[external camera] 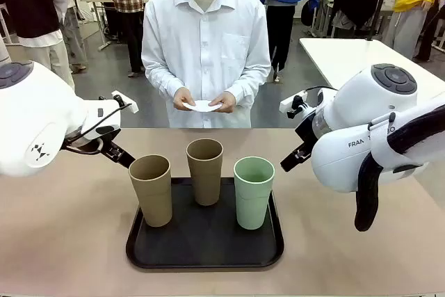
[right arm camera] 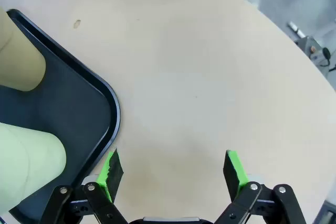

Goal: Place coasters on the table and set cups on them.
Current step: Pick up one Reusable plastic cup and place it on a coaster set by the human.

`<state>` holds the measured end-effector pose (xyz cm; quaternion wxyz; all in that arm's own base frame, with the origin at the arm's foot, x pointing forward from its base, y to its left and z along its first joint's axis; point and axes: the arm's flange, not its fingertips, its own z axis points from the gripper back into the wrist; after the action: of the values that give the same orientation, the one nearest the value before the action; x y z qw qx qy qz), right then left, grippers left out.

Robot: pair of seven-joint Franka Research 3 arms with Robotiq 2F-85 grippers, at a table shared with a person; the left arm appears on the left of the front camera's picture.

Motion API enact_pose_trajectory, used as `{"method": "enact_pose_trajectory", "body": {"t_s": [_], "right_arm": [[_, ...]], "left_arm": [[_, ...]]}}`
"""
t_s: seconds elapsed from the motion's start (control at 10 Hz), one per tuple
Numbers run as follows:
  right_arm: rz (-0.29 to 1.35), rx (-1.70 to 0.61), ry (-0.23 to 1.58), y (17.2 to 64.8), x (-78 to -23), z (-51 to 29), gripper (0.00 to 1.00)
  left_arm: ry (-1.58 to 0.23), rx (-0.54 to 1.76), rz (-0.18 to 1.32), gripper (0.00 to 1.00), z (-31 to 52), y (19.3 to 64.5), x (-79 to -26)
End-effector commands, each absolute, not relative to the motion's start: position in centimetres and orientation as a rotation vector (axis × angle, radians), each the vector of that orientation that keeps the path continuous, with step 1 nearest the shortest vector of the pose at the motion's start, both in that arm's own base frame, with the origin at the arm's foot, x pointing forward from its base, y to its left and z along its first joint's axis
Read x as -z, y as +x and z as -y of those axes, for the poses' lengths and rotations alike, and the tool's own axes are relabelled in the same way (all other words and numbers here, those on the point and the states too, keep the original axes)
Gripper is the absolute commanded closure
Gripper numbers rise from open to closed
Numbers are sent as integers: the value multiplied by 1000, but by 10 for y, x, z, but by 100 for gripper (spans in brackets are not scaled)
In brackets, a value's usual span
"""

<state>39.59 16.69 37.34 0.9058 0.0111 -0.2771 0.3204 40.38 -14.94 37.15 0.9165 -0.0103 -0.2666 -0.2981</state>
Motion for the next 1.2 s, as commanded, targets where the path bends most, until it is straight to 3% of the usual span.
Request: {"method": "enact_pose_trajectory", "body": {"t_s": [0.0,1.1], "right_arm": [[572,-662,23,396,-373,-167,0],[572,-662,23,396,-373,-167,0]], "left_arm": [[-21,614,549,0,150,404,-372],[-21,614,549,0,150,404,-372]]}}
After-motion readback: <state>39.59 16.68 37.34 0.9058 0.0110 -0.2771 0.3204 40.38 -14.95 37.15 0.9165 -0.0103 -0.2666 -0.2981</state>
